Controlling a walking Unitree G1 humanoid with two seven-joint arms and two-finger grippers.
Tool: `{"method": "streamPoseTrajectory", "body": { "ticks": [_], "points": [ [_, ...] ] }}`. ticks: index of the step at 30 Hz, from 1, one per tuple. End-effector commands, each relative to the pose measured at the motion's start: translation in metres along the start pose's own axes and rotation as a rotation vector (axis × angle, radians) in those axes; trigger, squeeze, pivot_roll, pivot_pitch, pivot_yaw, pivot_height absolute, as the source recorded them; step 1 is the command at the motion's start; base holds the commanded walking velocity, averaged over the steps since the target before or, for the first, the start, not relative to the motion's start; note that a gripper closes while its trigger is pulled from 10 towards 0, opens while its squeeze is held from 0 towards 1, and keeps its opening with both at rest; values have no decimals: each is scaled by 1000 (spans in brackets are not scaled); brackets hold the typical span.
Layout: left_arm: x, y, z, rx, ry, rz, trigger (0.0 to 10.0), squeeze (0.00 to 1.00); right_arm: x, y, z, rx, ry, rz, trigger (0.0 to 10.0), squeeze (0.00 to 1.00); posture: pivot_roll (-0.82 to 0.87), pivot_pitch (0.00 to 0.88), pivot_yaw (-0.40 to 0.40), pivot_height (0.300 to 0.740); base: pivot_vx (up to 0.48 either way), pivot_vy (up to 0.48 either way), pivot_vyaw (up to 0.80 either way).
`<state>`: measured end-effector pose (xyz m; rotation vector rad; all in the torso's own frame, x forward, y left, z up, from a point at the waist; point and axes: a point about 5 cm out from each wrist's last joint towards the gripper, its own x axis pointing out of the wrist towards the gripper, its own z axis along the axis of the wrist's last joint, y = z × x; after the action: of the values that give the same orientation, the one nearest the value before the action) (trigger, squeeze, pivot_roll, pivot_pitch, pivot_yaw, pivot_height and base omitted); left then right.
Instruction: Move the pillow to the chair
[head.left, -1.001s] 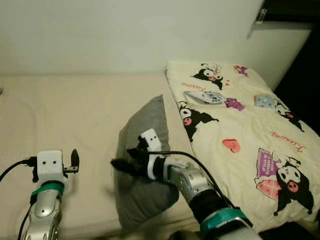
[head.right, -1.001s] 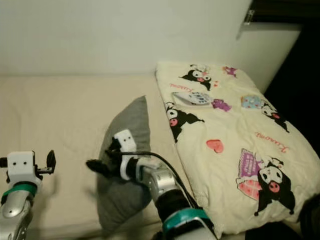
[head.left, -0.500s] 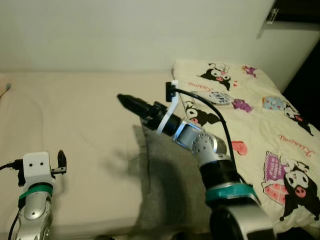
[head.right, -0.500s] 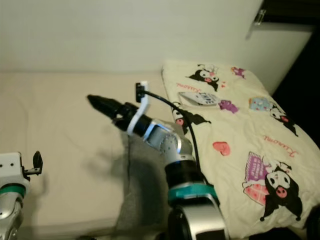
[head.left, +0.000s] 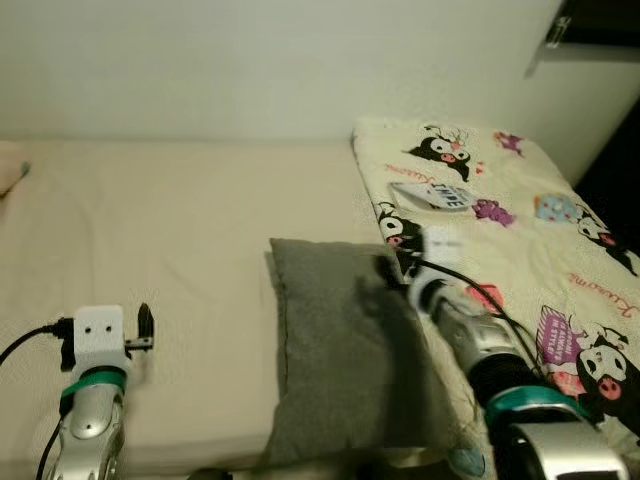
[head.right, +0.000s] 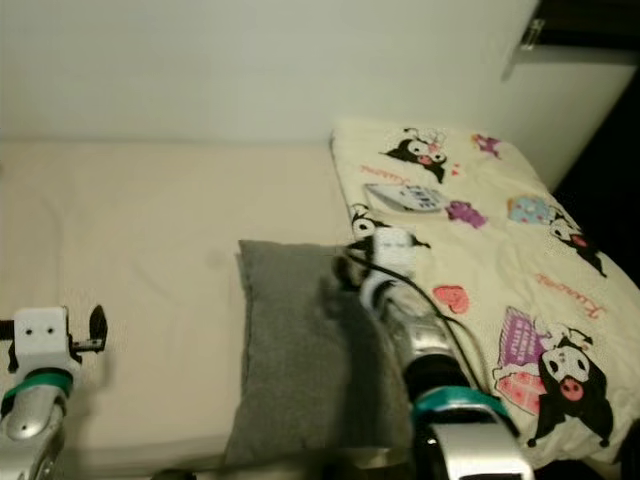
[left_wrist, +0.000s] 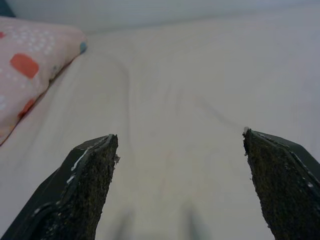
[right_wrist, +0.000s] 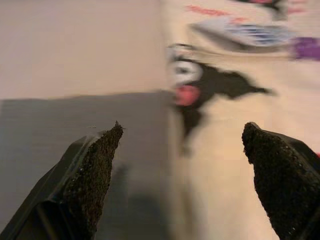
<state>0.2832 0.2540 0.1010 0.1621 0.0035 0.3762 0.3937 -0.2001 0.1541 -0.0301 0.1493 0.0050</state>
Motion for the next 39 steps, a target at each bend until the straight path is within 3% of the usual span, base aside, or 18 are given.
{"method": "streamPoseTrajectory", "body": {
  "ticks": [1, 3, 5, 8, 9, 12, 15, 19, 21, 23, 24, 29, 30, 31, 32, 36, 38, 39],
  "points": [
    [-3, 0, -4, 15, 14, -5, 10000, 0, -4, -4, -18, -55, 52, -19, 10000, 0, 53, 53, -6, 617, 0, 0, 0],
    [-4, -2, -6, 17, 20, -11, 10000, 0, -11, -13, -40, -210, 128, -32, 10000, 0, 50, 53, -5, 617, 0, 0, 0],
    [-5, -4, -7, 19, 22, -14, 10000, 0, -16, -14, -55, -297, 165, -33, 10000, 0, 50, 53, -5, 617, 0, 0, 0],
    [-6, -9, -7, 33, 17, -43, 10000, 0, -26, -2, -87, -430, 239, 8, 10000, 0, 48, 58, 2, 617, 0, 0, 0],
    [-6, -9, -7, 33, 17, -43, 10000, 0, -26, -2, -87, -430, 239, 8, 10000, 0, 48, 58, 2, 617, 0, 0, 0],
    [-9, -15, -8, 59, 10, -100, 10000, 0, -33, 7, -104, -587, 260, 22, 10000, 0, 61, 57, 2, 617, 0, 0, 0],
    [-10, -15, -8, 62, 9, -112, 10000, 0, -35, 8, -107, -611, 263, 21, 10000, 0, 61, 57, 2, 617, 0, 0, 0],
    [-13, -15, -9, 57, 9, -128, 10000, 0, -39, 15, -119, -708, 303, 22, 10000, 0, 66, 49, 2, 617, 0, 0, 0],
    [-14, -15, -8, 55, 8, -129, 10000, 0, -40, 23, -123, -660, 310, 41, 10000, 0, 72, 44, -1, 617, 0, 0, 0],
    [-13, -14, -6, 42, -3, -117, 10000, 0, -38, 55, -123, -333, 327, 164, 10000, 0, 72, 40, 1, 617, 0, 0, 0],
    [-12, -13, -5, 37, -6, -110, 10000, 0, -37, 65, -120, -249, 321, 209, 10000, 0, 72, 40, 1, 617, 0, 0, 0],
    [-10, -9, -4, 38, -15, -97, 10000, 0, -35, 81, -113, -188, 290, 301, 10000, 0, 69, 38, 3, 617, 0, 0, 0],
    [-4, 5, 3, 34, -43, -27, 10000, 0, -27, 110, -87, -107, 203, 454, 10000, 0, 65, 37, 9, 617, 0, 0, 0],
    [-4, 5, 3, 34, -43, -27, 10000, 0, -27, 110, -87, -107, 203, 454, 10000, 0, 65, 37, 9, 617, 0, 0, 0],
    [0, 15, 8, 34, -63, 23, 10000, 0, -24, 125, -69, -53, 144, 536, 10000, 0, 63, 37, 11, 617, 0, 0, 0],
    [5, 30, 16, 43, -97, 92, 10000, 0, -21, 144, -43, 29, 71, 646, 10000, 0, 63, 37, 11, 617, 0, 0, 0],
    [11, 55, 33, 63, -168, 216, 10000, 0, -27, 169, 13, 325, -44, 892, 10000, 0, 69, 38, 10, 617, 0, 0, 0],
    [11, 55, 33, 63, -168, 216, 10000, 0, -27, 169, 13, 325, -44, 892, 10000, 0, 69, 38, 10, 617, 0, 0, 0]
  ]
}}
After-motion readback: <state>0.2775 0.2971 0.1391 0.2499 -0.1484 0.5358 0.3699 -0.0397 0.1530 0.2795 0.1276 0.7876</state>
